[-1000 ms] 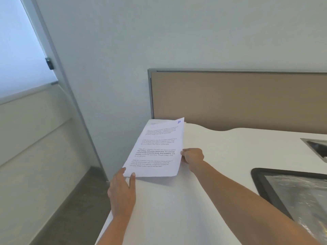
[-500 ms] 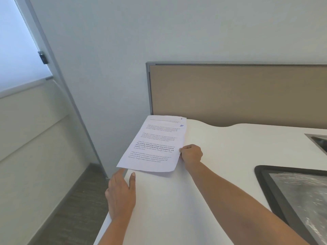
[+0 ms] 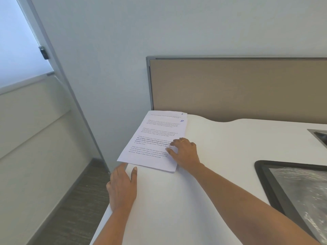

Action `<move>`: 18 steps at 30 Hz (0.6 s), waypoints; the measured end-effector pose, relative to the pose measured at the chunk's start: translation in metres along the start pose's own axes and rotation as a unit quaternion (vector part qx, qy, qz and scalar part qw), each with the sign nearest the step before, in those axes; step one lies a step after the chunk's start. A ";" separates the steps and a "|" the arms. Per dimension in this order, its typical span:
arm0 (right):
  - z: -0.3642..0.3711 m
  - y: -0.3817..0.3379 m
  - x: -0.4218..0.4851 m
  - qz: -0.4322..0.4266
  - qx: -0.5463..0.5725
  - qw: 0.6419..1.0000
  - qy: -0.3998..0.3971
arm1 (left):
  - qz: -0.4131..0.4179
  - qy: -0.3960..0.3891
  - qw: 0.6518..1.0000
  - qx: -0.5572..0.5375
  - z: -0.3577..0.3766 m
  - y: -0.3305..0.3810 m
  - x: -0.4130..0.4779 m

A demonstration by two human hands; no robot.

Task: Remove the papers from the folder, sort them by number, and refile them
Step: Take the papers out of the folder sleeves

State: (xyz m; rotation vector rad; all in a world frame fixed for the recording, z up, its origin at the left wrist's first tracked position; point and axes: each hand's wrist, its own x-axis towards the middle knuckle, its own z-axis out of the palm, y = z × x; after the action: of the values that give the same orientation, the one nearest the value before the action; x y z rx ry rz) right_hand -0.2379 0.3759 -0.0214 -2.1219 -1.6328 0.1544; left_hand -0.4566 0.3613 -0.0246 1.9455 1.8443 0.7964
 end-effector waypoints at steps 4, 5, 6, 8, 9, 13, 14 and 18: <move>0.004 0.004 -0.003 -0.010 -0.037 0.998 -0.045 | -0.002 -0.003 1.000 0.000 -0.001 -0.001 -0.001; 0.004 0.005 -0.003 -0.012 -0.046 0.998 -0.043 | -0.002 -0.004 1.000 0.000 0.000 -0.001 -0.001; 0.004 0.006 -0.003 -0.013 -0.055 0.998 -0.039 | -0.002 -0.005 1.000 0.000 0.000 -0.002 -0.001; 0.004 0.008 -0.002 -0.010 -0.064 0.997 -0.035 | -0.001 -0.006 1.000 -0.002 0.000 -0.002 0.000; 0.003 0.009 -0.001 -0.007 -0.066 0.997 -0.037 | 0.000 -0.006 1.000 -0.002 0.000 -0.002 0.000; 0.004 0.009 0.001 0.004 -0.070 0.997 -0.039 | -0.005 -0.009 1.000 0.004 0.001 -0.003 0.000; 0.004 0.009 0.001 0.005 -0.071 0.997 -0.039 | -0.006 -0.010 1.000 0.005 0.001 -0.003 0.001; 0.005 0.009 0.000 0.008 -0.068 0.997 -0.043 | -0.001 -0.009 1.000 0.007 0.002 -0.004 0.001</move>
State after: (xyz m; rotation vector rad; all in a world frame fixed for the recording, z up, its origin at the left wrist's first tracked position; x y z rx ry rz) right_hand -0.2318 0.3754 -0.0296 -2.2587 -1.7205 0.1445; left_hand -0.4583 0.3633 -0.0280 1.9517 1.8465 0.7655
